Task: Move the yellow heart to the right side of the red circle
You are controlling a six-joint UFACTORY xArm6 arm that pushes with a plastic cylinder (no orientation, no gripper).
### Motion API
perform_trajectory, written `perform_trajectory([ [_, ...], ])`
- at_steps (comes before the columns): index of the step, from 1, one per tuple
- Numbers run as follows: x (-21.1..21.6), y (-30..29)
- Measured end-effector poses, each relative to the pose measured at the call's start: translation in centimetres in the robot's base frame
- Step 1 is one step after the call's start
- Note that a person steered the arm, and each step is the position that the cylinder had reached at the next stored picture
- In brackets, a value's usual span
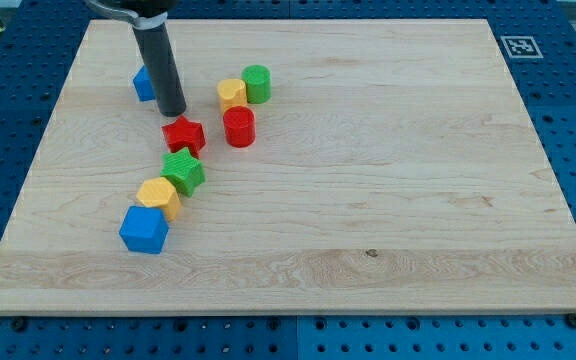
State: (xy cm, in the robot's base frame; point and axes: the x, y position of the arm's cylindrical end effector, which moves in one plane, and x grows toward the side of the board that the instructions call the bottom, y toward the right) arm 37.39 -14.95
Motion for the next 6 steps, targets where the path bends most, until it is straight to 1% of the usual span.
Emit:
perform_trajectory([
  [2, 0.0, 1.4],
  [3, -2.0, 1.0],
  [6, -1.6, 7.0],
])
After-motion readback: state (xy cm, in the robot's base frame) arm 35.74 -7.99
